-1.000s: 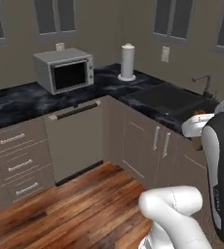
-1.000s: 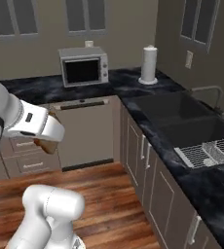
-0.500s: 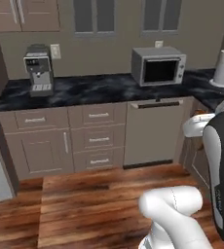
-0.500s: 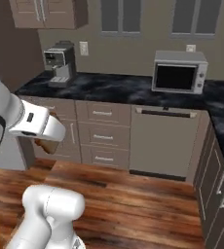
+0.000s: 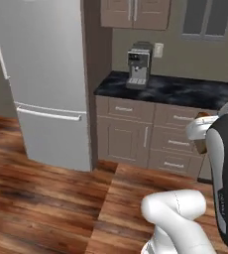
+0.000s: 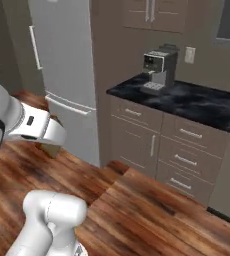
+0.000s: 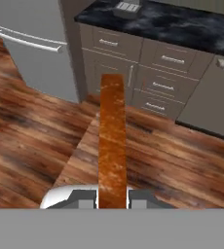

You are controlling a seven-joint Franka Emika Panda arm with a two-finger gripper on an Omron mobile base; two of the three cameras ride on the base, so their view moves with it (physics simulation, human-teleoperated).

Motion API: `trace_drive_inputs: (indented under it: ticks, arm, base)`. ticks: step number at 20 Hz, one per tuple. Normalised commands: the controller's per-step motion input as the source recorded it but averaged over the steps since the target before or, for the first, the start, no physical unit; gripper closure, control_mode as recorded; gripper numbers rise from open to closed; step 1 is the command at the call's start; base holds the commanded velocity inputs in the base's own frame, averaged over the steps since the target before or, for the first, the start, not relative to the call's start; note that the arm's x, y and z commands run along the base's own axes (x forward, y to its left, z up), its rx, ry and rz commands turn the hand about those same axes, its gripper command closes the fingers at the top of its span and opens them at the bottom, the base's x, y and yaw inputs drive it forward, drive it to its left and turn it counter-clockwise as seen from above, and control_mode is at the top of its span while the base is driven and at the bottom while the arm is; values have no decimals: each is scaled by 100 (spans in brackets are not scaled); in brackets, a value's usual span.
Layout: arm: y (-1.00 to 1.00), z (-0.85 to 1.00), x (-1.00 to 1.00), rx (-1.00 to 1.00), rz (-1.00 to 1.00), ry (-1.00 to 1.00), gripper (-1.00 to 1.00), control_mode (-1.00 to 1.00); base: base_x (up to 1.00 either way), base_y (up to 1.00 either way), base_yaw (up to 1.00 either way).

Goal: Start the toaster. Once the lever pops up, take the bread to the plate on the dining counter.

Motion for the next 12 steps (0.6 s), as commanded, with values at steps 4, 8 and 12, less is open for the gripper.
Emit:
trace_drive_inputs:
  ticks: [4,8,12]
  arm:
    - [0,0,0,0,0,0,100,100]
    - [0,0,0,0,0,0,100,100]
    - [0,0,0,0,0,0,100,100]
  base:
    - [0,50,77]
    - [-3,44,80]
    - [0,45,79]
